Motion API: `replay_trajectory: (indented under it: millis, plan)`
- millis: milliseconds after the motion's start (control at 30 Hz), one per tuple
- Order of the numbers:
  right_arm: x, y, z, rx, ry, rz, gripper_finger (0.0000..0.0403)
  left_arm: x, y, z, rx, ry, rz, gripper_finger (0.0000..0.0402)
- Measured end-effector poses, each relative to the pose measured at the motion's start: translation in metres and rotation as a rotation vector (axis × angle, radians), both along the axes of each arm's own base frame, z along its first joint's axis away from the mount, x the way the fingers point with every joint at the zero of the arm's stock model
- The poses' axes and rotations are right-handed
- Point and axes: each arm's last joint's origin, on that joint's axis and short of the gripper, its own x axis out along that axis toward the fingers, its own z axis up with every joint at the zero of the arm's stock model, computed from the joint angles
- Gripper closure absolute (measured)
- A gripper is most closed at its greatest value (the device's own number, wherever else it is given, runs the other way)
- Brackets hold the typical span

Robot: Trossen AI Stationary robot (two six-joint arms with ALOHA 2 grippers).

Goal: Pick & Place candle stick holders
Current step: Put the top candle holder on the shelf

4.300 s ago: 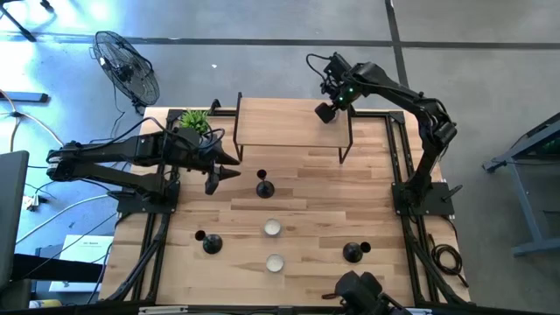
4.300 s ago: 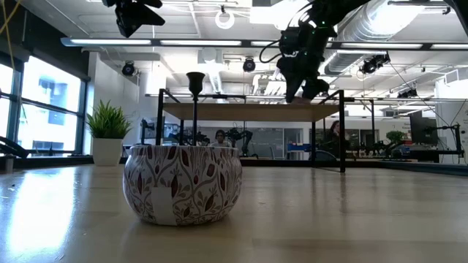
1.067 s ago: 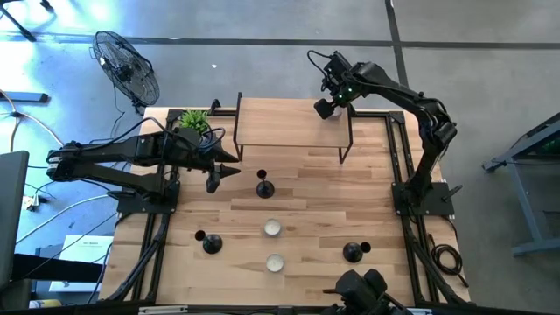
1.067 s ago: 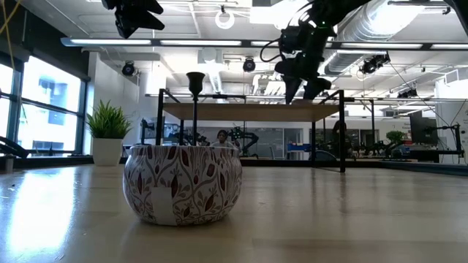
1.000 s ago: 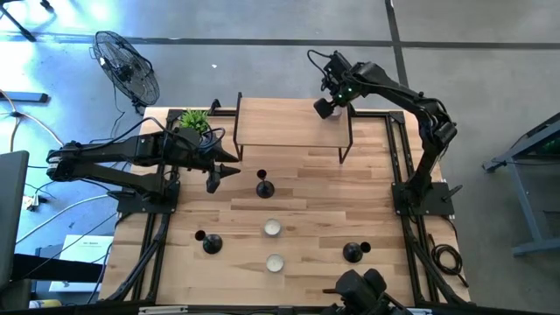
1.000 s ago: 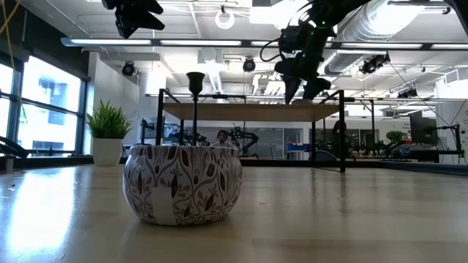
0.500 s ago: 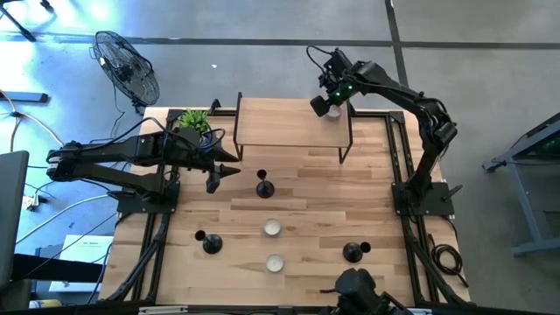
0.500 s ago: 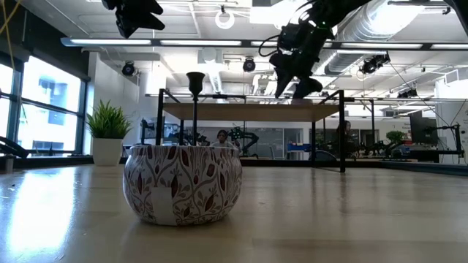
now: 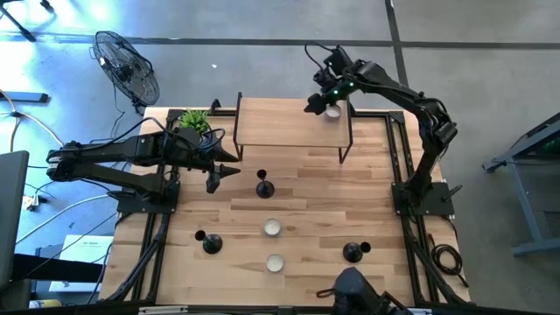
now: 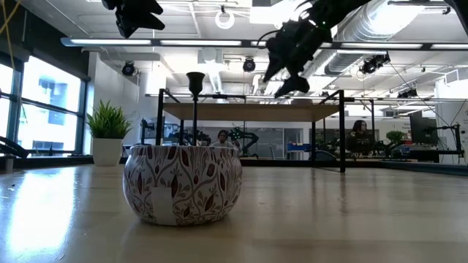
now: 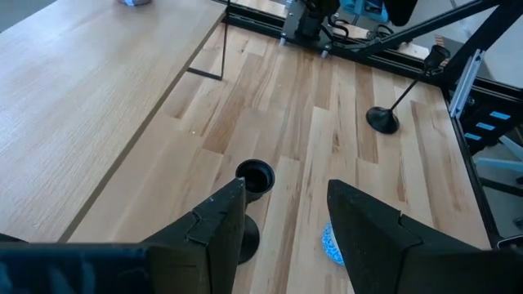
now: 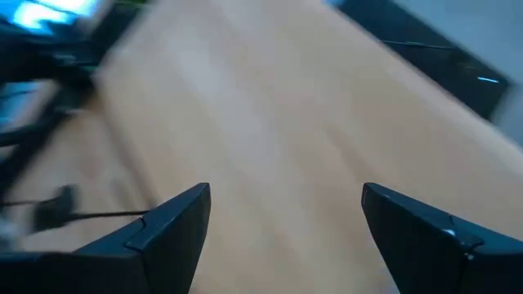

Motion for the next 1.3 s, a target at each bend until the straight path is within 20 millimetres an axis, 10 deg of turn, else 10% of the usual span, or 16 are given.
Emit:
replay_trajectory:
  millis: [400,1067,1300]
  plan:
    - [0.013,-0.001,0.018,0.451,-0.291,-0.044,0.0091,0.0,0.0,0.0,0.0,0.0,0.0,0.0228]
    - [0.013,-0.015,0.019,0.303,-0.245,-0.443,0.0091,0.0,0.0,0.0,0.001,0.0,0.003,0.0228]
    - [0.041,0.026,0.051,0.158,-0.439,-0.079,0.0091,0.0,0.0,0.0,-0.009,-0.001,-0.001,0.0228]
